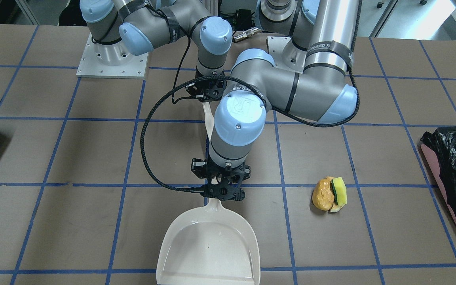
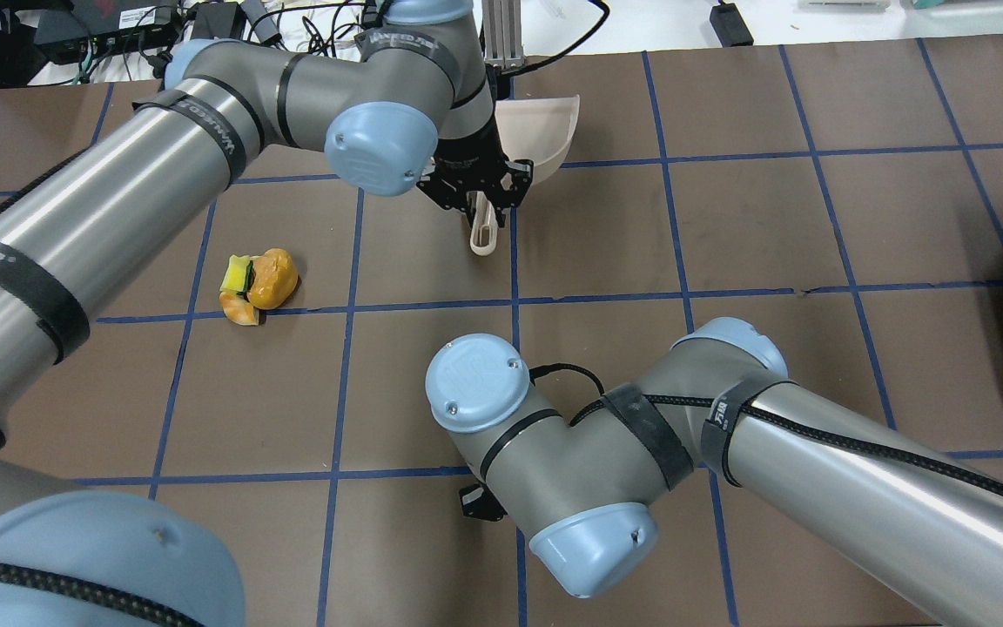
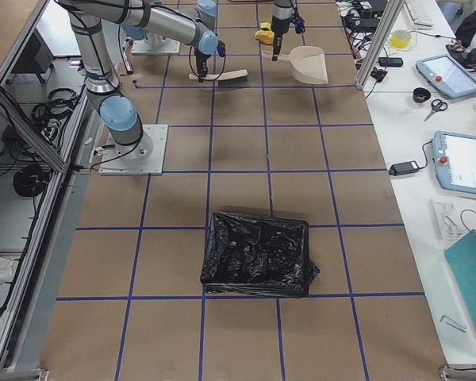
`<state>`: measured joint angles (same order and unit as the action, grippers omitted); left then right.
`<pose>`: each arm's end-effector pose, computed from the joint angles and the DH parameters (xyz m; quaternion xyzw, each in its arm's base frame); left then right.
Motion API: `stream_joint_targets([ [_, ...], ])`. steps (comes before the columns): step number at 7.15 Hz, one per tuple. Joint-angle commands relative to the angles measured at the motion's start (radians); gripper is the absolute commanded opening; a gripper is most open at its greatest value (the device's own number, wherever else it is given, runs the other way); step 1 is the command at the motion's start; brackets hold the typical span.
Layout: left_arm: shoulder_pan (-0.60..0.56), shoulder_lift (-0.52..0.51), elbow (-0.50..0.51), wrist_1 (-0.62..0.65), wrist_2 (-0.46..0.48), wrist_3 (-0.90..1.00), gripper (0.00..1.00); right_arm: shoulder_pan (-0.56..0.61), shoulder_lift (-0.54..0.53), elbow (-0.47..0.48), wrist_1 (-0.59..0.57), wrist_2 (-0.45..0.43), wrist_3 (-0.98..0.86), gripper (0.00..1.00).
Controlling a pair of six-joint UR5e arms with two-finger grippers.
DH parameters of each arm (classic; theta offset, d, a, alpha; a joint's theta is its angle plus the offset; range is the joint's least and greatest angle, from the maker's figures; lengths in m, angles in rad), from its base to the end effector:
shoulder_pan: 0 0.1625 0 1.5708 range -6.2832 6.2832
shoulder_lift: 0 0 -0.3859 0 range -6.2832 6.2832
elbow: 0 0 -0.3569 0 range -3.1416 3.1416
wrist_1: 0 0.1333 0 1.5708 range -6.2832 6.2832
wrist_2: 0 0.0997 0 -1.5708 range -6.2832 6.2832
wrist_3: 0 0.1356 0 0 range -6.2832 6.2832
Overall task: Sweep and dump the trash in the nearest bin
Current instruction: 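Carry the dustpan with the left gripper beside the trash clump while right lifts brush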
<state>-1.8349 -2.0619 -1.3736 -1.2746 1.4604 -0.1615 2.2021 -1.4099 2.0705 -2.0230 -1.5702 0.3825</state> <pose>-0.3059 -0.5633 0.2649 -0.0513 -0.9972 -0.0105 0.0542 0.3515 -0.2548 0.1711 0.1234 -0.9869 -0.0911 0.0502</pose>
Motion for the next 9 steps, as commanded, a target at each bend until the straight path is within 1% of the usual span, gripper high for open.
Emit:
stream_joint_targets([
  [1,0.128,0.047,0.022,-0.046,0.0,0.194,0.0,-0.007,0.002,-0.028,0.012,-0.023,0.009,0.0],
  [2,0.237,0.077,0.03,-0.107,0.0,0.311,0.0,-0.016,0.006,-0.059,0.013,-0.022,0.016,0.0],
  [4,0.426,0.118,0.034,-0.225,0.005,0.57,0.0,-0.064,0.038,-0.157,0.143,-0.021,0.016,0.0],
  [6,0.605,0.143,0.018,-0.27,0.134,0.975,0.0,-0.064,0.132,-0.272,0.162,-0.021,0.027,0.0],
  [7,0.665,0.149,0.015,-0.272,0.185,1.154,0.0,-0.064,0.182,-0.333,0.17,-0.022,0.026,0.0],
  [8,0.707,0.149,0.01,-0.269,0.268,1.345,0.0,-0.068,0.224,-0.414,0.219,-0.021,0.022,0.0],
  [9,0.771,0.151,-0.005,-0.253,0.282,1.476,0.0,-0.068,0.256,-0.509,0.287,-0.022,0.025,0.0],
])
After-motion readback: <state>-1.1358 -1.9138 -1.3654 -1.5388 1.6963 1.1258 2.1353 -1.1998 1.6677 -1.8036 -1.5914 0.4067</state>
